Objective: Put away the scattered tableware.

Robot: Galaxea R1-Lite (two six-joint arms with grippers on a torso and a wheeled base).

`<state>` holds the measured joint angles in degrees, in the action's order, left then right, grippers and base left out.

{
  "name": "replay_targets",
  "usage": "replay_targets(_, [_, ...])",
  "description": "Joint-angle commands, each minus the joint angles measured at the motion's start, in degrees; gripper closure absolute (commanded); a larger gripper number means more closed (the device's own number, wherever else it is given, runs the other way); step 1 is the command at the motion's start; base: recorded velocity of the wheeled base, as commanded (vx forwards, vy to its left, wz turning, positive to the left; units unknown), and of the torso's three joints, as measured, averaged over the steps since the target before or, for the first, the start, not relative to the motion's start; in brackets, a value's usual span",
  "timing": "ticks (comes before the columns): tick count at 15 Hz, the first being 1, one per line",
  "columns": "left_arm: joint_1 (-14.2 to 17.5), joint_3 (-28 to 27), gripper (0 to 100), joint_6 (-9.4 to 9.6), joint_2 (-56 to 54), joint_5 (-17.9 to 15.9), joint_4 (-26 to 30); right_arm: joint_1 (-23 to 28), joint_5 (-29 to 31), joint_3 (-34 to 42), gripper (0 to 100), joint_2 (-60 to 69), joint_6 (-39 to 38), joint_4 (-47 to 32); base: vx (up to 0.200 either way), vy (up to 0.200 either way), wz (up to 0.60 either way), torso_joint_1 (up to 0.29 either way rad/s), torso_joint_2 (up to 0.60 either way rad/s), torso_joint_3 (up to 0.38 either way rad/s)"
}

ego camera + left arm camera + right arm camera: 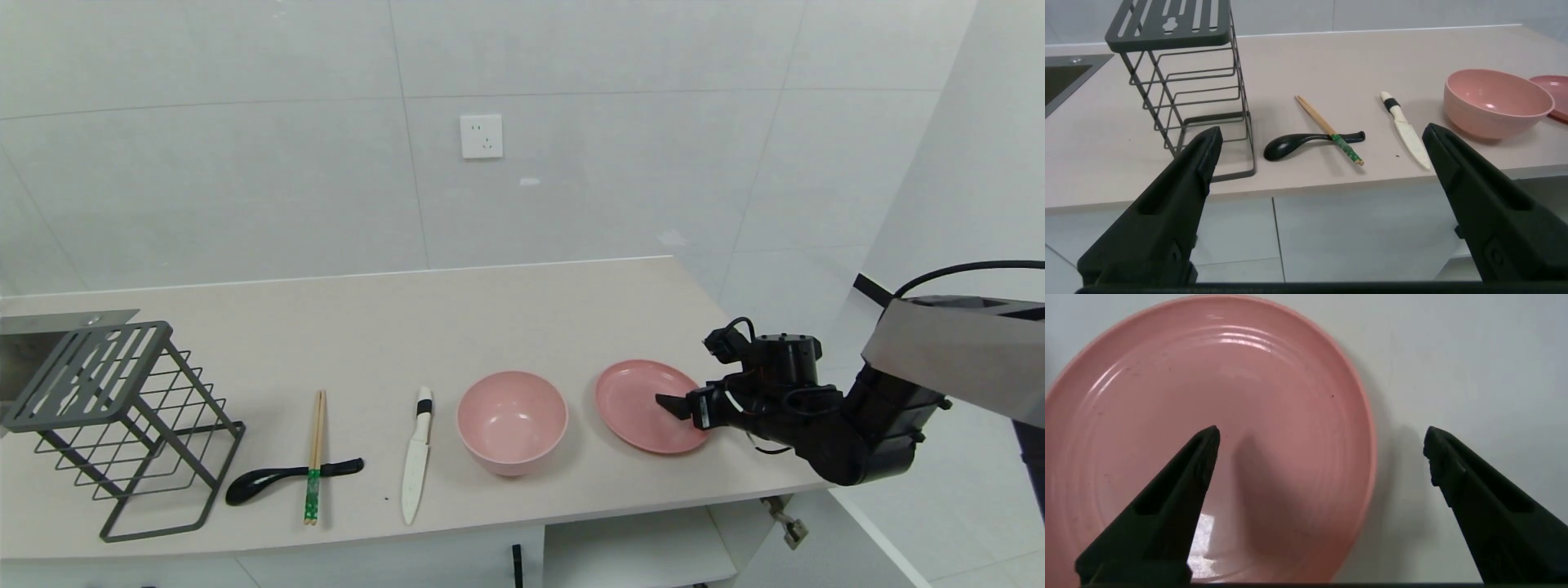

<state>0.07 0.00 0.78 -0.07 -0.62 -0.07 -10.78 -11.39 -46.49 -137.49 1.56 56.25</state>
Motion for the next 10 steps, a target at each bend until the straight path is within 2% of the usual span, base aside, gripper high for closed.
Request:
replay_targets(1, [0.01,0.0,0,0.01,0.07,0.01,-0.01,-1.0,-0.04,0.18,0,-1.38,0.02,0.09,0.0,0.0,0.0,0.0,0.0,0.0])
replay_targets(2, [0.01,0.0,0,0.01,0.07,0.01,-0.01,-1.53,-0.04,0.18,0,-1.65,0.02,0.09,0.0,0.0,0.0,0.0,0.0,0.0])
replay_targets(3, [0.01,0.0,0,-0.08,0.07,0.01,-0.01,-1.88,-0.04,0.44,100,-1.82,0.11,0.09,0.0,0.0,0.0,0.0,0.0,0.0])
replay_targets(5, [0.01,0.0,0,-0.08,0.07,0.01,-0.01,-2.23,0.84,0.35,100,-2.08,0.02,-0.26,0.0,0.0,0.0,0.0,0.0,0.0])
replay_targets(7, [0.01,0.0,0,-0.08,0.07,0.01,-0.01,-1.0,5.59,0.35,100,-2.61,-2.0,-0.17,0.0,0.0,0.0,0.0,0.0,0.0])
replay_targets(10, [0.01,0.0,0,-0.08,0.07,0.01,-0.01,0.76,5.15,1.23,100,0.64,-2.62,1.06,0.0,0.0,0.0,0.0,0.0,0.0])
